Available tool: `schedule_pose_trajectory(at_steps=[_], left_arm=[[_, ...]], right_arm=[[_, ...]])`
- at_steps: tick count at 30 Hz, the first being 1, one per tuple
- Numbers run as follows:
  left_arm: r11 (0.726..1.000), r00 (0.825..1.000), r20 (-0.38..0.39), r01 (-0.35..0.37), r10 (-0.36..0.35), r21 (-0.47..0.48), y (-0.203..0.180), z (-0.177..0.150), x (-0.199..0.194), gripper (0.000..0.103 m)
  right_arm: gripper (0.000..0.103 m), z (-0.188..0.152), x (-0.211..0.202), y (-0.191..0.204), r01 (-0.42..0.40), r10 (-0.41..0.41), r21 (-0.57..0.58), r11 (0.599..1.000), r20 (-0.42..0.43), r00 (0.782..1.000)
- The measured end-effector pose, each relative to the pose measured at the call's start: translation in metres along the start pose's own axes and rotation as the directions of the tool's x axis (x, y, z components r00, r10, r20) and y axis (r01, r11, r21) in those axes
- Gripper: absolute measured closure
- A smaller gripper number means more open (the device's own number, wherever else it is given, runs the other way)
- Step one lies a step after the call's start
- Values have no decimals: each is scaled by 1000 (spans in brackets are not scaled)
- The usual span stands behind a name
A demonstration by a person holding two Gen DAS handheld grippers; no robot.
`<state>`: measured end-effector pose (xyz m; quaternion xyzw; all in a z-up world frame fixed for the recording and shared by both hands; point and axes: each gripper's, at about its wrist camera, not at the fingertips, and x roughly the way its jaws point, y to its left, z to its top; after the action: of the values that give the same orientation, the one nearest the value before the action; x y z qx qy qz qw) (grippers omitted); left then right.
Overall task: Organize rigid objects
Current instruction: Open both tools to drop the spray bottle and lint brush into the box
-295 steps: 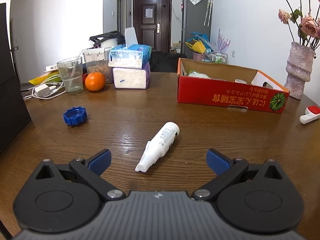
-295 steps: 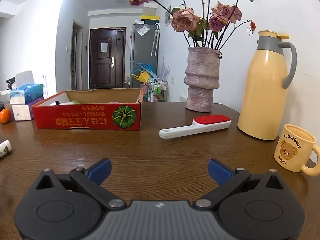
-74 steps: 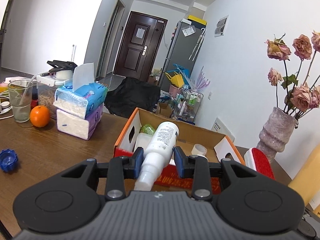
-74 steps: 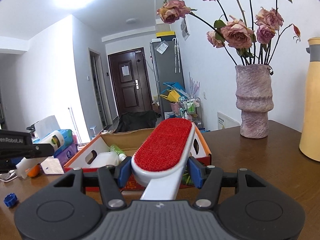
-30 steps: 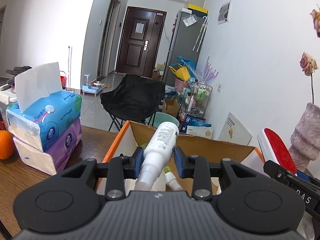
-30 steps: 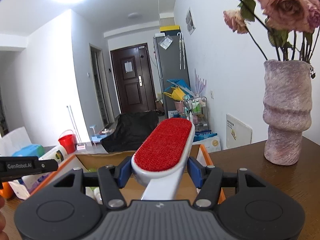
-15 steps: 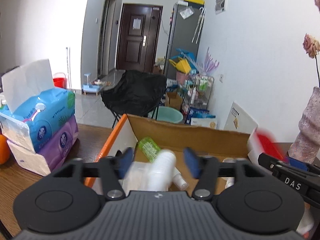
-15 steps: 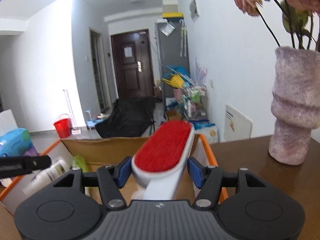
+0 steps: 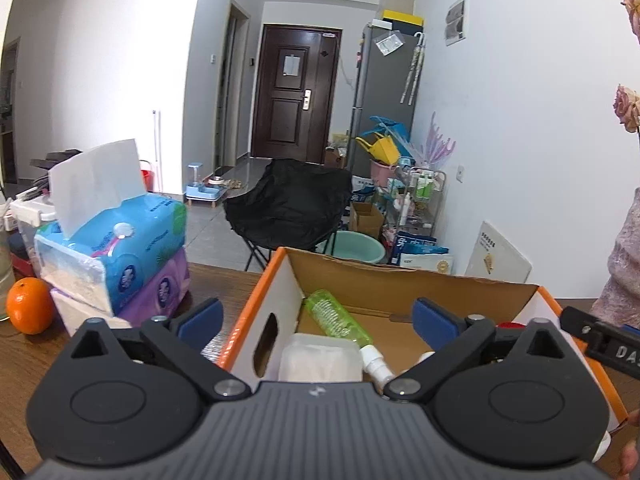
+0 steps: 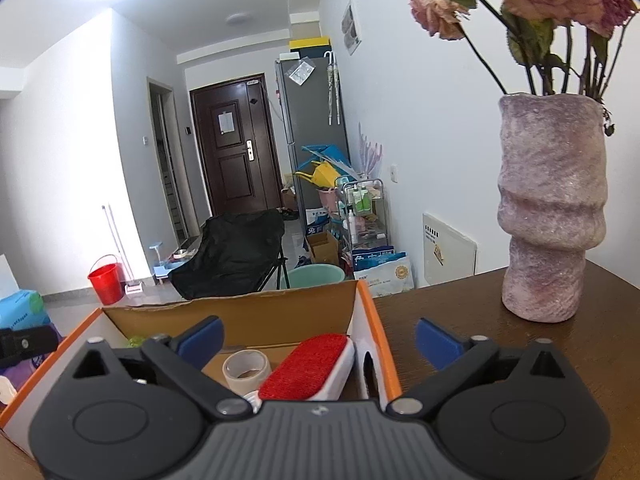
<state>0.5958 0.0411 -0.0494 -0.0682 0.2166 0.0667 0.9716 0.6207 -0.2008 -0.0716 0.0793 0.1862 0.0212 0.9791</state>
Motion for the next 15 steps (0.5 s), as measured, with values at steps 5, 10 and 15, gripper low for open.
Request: schedule_pose_trajectory(at_steps=[5, 10, 15], left_arm=[[1000, 1000, -6, -7, 7, -8, 8, 0, -7, 0], [999, 999, -10, -36, 36, -7, 20, -1, -14, 0], [998, 998, -4, -56, 56, -29, 37, -2, -26, 0]], right_arm=[[0, 1, -9, -1, 1, -1, -13, 1000, 13, 1000], [0, -2, -24, 0, 1, 0, -36, 999, 29, 1000], [0, -6, -39, 0, 4, -1, -58, 998, 51, 999]])
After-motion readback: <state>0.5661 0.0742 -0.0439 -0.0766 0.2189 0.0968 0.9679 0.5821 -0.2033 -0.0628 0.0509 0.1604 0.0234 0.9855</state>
